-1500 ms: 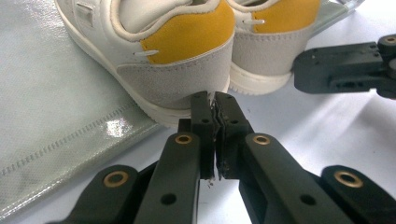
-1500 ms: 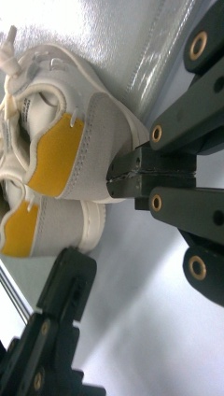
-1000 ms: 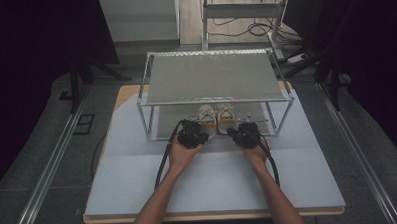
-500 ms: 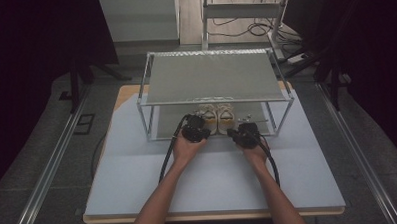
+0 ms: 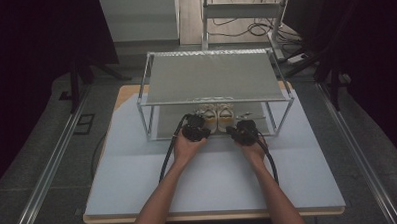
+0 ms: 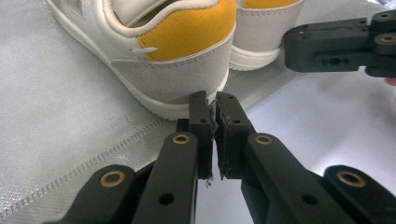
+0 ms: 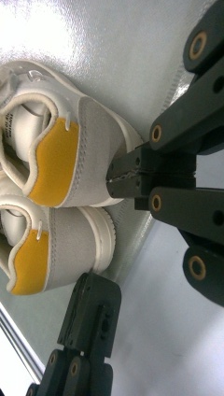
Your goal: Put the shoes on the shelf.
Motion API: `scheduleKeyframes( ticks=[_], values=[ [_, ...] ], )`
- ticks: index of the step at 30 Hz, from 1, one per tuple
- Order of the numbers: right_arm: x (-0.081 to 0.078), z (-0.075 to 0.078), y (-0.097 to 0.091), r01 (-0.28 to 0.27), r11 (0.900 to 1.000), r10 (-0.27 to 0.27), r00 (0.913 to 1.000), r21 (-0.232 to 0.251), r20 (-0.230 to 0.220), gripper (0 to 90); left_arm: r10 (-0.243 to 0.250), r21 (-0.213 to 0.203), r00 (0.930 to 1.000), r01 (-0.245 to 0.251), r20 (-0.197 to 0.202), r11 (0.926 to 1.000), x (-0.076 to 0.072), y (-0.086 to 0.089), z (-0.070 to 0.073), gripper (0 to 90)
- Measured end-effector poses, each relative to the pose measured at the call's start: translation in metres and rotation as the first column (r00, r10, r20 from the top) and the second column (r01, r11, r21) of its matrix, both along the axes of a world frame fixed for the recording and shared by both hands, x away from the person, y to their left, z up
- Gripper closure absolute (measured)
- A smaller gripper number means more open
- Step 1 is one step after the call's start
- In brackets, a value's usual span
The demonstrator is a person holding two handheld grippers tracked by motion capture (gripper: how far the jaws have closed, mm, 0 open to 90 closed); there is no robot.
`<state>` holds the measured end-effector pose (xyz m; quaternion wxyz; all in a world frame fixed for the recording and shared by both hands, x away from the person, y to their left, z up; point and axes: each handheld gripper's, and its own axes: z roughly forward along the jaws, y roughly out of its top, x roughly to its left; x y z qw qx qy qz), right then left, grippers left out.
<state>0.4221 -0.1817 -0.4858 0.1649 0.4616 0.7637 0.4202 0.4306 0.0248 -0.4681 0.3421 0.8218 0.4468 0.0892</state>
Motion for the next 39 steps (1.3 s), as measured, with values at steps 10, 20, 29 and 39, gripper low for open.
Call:
scheduleKeyframes(
  ticks=[10, 20, 29, 39],
  values=[
    [0.001, -0.002, 0.0, 0.003, 1.0, -0.003, 1.0, 0.001, -0.008, 89.1, 0.026, 0.01, 0.9997, -0.026, -0.001, 0.9996, 0.003, -0.002, -0.001, 84.6],
    [-0.015, 0.01, -0.009, -0.023, 0.9997, 0.023, 0.9993, 0.002, 0.031, 84.3, -0.008, -0.005, 0.9979, 0.009, 0.065, 1.0, -0.017, 0.012, 0.009, 70.7],
    [-0.043, 0.014, -0.026, -0.084, 0.9965, 0.083, 0.9948, 0.006, 0.058, 61.2, 0.02, -0.091, 0.9966, -0.013, 0.08, 0.9958, -0.05, 0.036, 0.019, 49.7],
    [-0.075, 0.018, -0.044, -0.116, 0.9932, 0.115, 0.9884, 0.007, 0.1, 52.6, 0.023, -0.113, 0.9943, -0.012, 0.104, 0.9935, -0.089, 0.067, 0.02, 43.4]
  ],
)
